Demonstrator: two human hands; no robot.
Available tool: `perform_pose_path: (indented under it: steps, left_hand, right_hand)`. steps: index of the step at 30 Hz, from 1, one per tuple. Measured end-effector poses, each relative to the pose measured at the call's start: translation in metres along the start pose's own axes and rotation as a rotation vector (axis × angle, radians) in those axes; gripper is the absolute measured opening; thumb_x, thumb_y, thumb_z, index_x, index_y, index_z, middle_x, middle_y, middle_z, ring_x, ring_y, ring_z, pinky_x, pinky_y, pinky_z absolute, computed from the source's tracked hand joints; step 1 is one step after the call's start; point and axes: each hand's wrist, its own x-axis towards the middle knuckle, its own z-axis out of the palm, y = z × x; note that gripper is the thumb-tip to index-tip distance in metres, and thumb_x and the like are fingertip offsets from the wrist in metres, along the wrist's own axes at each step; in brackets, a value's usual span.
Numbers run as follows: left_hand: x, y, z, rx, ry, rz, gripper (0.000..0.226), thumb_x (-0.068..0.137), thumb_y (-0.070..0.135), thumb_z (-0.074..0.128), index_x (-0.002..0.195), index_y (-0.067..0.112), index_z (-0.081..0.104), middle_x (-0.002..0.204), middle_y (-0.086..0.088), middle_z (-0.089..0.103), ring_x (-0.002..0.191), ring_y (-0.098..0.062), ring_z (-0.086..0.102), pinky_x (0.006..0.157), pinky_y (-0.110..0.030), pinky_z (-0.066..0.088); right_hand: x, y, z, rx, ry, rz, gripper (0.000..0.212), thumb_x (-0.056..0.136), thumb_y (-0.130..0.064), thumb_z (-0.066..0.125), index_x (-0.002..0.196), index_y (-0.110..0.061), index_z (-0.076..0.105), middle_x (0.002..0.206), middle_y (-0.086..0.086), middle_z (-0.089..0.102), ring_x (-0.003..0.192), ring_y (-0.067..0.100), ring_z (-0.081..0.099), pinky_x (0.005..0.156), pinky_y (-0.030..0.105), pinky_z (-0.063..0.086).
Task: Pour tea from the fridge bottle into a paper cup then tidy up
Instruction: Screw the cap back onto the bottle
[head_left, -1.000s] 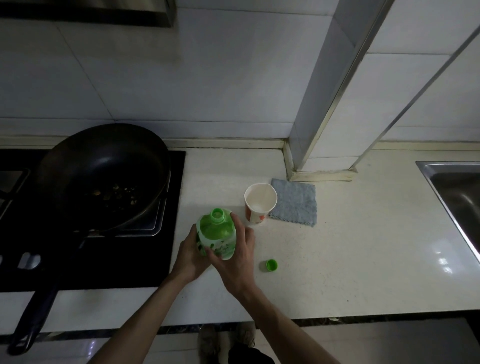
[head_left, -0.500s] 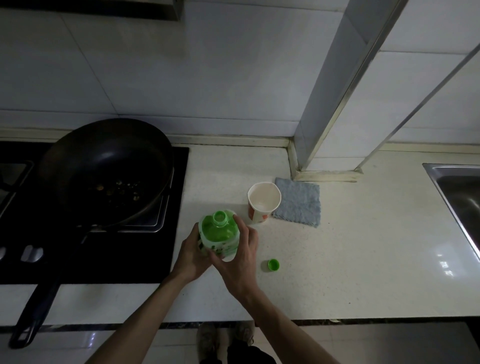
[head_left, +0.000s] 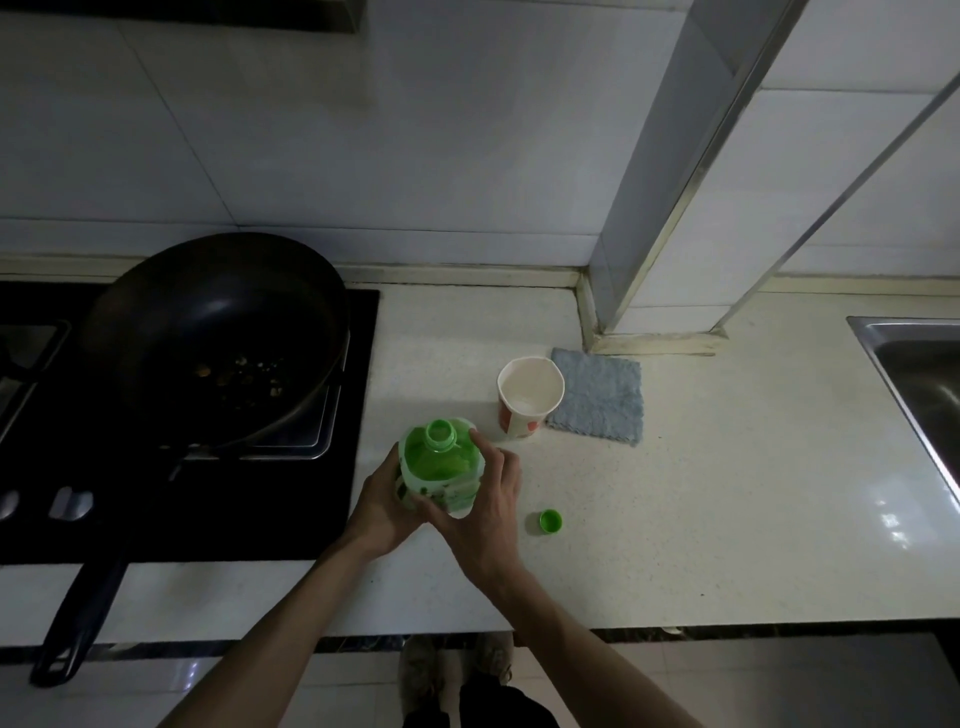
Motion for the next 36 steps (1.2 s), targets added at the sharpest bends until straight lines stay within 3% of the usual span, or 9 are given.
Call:
perform_pose_path:
  steps: [3,6,11,17,20,25,29,33,36]
  left_hand:
    - [0.0,-0.003,0.001,-0.01,-0.004,0.012,0.078,0.056,-0.004,0.089,0.119,0.029,0.056,0.108,0.006,0.07,0.101,-0.007,0.067,0.074,-0.023,0.056]
    - [-0.002,0.003,0.001,0.035,-0.008,0.018,0.082,0.061,-0.006,0.087,0.122,0.035,0.051,0.112,0.014,0.064,0.101,0.013,0.061,0.078,-0.01,0.051]
    - [-0.001,0.0,-0.001,0.065,-0.031,0.018,0.084,0.064,-0.006,0.085,0.116,0.048,0.047,0.113,0.016,0.063,0.101,0.015,0.059,0.077,-0.009,0.051]
    - [-0.002,0.002,0.0,0.043,-0.032,0.041,0.087,0.064,-0.01,0.083,0.116,0.048,0.045,0.115,0.014,0.06,0.099,0.017,0.059,0.077,-0.008,0.051]
    - [-0.001,0.001,0.001,0.042,-0.037,0.052,0.085,0.063,-0.01,0.083,0.114,0.047,0.046,0.114,0.013,0.061,0.1,0.009,0.06,0.075,-0.009,0.051]
    - [-0.001,0.001,0.0,0.041,-0.055,0.058,0.083,0.065,-0.009,0.082,0.113,0.047,0.046,0.115,0.013,0.061,0.106,0.001,0.058,0.075,-0.01,0.051]
    - [0.0,-0.001,-0.001,0.041,-0.043,0.057,0.082,0.065,-0.006,0.084,0.112,0.049,0.046,0.114,0.017,0.061,0.101,0.012,0.059,0.079,-0.01,0.051]
    - [0.001,-0.005,-0.003,0.043,-0.075,0.069,0.083,0.064,-0.005,0.085,0.118,0.046,0.046,0.117,0.016,0.062,0.106,0.005,0.059,0.083,-0.014,0.052]
    - [0.0,-0.006,-0.005,0.033,-0.075,0.085,0.081,0.065,-0.006,0.084,0.118,0.043,0.049,0.116,0.013,0.065,0.106,0.005,0.061,0.084,-0.018,0.054]
  right_hand:
    - [0.003,0.019,-0.021,-0.009,-0.155,-0.026,0.097,0.069,-0.051,0.076,0.143,-0.036,0.015,0.128,-0.002,0.037,0.116,0.015,0.041,0.099,0.024,0.039]
    - [-0.003,0.056,-0.048,-0.259,-0.225,0.07,0.108,0.07,-0.042,0.082,0.148,-0.033,0.009,0.129,0.009,0.041,0.112,0.02,0.041,0.097,0.032,0.042]
    - [-0.007,0.085,-0.077,-0.616,-0.33,0.306,0.082,0.08,-0.052,0.07,0.145,-0.023,0.029,0.129,0.01,0.038,0.113,0.024,0.041,0.088,0.032,0.049]
    - [-0.003,0.093,-0.074,-0.659,-0.401,0.396,0.058,0.087,-0.046,0.067,0.128,-0.019,0.037,0.12,0.01,0.045,0.108,0.026,0.048,0.081,0.034,0.052]
    - [-0.003,0.097,-0.071,-0.649,-0.409,0.388,0.048,0.091,-0.039,0.064,0.125,-0.016,0.039,0.117,0.009,0.049,0.104,0.025,0.051,0.079,0.032,0.049]
    - [-0.007,0.1,-0.073,-0.461,-0.402,0.282,0.017,0.096,-0.024,0.056,0.107,-0.015,0.047,0.106,0.005,0.055,0.09,0.022,0.053,0.075,0.031,0.052]
    - [0.001,0.062,-0.078,-0.178,-0.225,0.059,0.02,0.094,-0.008,0.057,0.114,-0.012,0.06,0.104,0.006,0.063,0.077,0.01,0.057,0.065,0.013,0.046]
    - [0.026,-0.009,-0.086,0.163,-0.067,0.028,0.01,0.088,-0.003,0.066,0.095,-0.008,0.062,0.091,0.002,0.065,0.08,0.012,0.061,0.064,0.018,0.048]
    - [0.042,-0.045,-0.084,0.252,-0.046,-0.04,0.012,0.083,-0.012,0.073,0.087,-0.011,0.061,0.091,-0.004,0.067,0.081,0.015,0.063,0.067,0.026,0.051]
